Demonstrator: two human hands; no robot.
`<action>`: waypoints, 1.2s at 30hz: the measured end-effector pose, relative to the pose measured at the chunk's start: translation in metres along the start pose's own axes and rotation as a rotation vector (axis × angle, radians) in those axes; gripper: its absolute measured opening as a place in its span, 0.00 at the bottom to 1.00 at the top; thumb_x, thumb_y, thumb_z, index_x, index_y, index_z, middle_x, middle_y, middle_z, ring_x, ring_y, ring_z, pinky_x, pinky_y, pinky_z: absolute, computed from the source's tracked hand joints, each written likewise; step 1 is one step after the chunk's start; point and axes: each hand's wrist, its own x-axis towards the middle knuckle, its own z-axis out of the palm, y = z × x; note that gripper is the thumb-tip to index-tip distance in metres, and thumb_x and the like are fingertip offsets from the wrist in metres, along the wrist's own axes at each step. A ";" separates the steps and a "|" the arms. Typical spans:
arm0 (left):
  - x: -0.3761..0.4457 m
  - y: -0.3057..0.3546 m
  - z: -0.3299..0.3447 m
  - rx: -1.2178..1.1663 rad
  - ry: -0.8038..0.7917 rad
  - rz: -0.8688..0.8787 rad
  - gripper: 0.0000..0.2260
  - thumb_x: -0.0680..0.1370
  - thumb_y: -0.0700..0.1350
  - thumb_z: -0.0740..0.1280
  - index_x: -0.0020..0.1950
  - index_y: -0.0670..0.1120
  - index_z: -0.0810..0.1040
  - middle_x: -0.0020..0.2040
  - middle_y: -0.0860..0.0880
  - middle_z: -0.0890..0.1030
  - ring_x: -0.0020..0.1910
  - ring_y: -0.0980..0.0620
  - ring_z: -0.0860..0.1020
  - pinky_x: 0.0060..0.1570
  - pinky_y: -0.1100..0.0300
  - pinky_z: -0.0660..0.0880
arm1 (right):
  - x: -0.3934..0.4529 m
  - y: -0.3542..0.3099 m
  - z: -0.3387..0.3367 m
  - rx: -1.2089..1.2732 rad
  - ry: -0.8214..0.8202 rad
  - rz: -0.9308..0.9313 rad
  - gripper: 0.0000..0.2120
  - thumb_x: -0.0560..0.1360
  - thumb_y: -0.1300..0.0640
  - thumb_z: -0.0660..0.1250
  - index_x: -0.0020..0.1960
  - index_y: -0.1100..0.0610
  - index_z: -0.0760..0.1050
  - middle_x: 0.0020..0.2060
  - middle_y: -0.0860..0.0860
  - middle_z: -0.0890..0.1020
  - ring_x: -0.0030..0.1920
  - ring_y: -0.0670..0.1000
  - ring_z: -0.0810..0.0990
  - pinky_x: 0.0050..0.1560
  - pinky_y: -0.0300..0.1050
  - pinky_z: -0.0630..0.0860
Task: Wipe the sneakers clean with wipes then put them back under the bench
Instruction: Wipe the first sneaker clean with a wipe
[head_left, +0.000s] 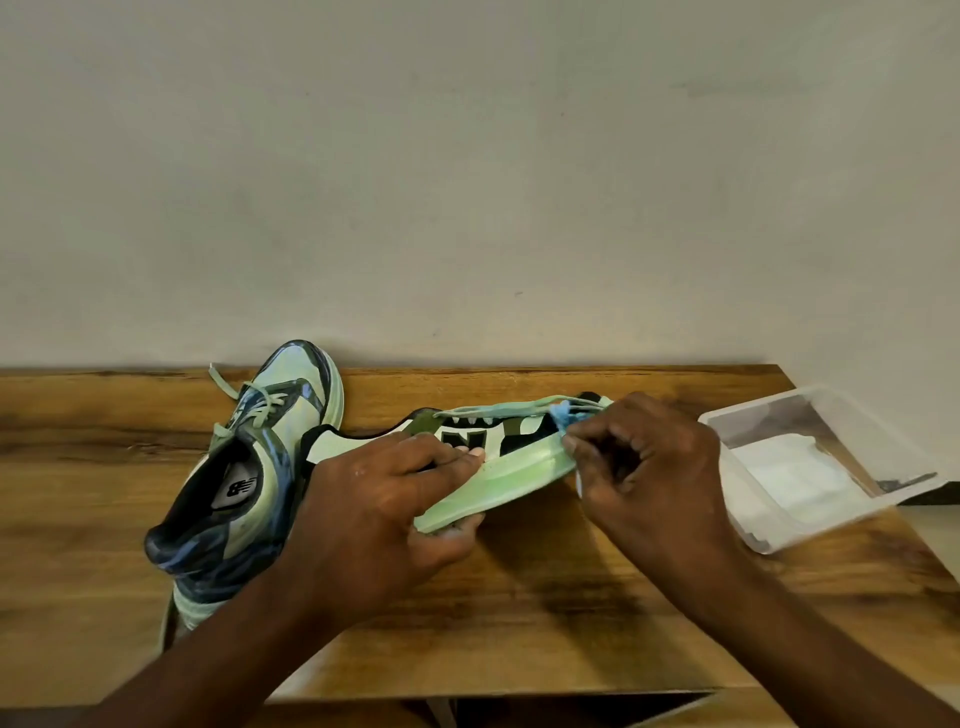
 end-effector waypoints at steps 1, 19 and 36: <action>0.000 0.000 0.000 0.006 -0.001 -0.001 0.18 0.73 0.54 0.77 0.62 0.52 0.87 0.55 0.58 0.86 0.52 0.60 0.81 0.45 0.61 0.80 | -0.005 -0.007 0.005 0.021 -0.043 -0.031 0.07 0.70 0.64 0.79 0.45 0.55 0.85 0.40 0.44 0.82 0.39 0.41 0.79 0.38 0.30 0.74; 0.003 -0.007 -0.002 0.008 0.032 0.020 0.19 0.70 0.53 0.79 0.60 0.50 0.88 0.54 0.57 0.86 0.50 0.57 0.83 0.43 0.58 0.81 | 0.000 -0.022 0.005 -0.117 -0.255 -0.183 0.12 0.68 0.67 0.77 0.50 0.56 0.87 0.43 0.48 0.81 0.40 0.46 0.78 0.38 0.42 0.78; 0.003 -0.010 0.001 -0.002 0.051 0.056 0.19 0.71 0.52 0.80 0.61 0.49 0.87 0.53 0.56 0.86 0.50 0.56 0.83 0.41 0.55 0.81 | 0.014 0.004 -0.009 -0.080 -0.098 0.016 0.09 0.71 0.63 0.77 0.47 0.50 0.88 0.39 0.45 0.84 0.37 0.43 0.79 0.39 0.49 0.81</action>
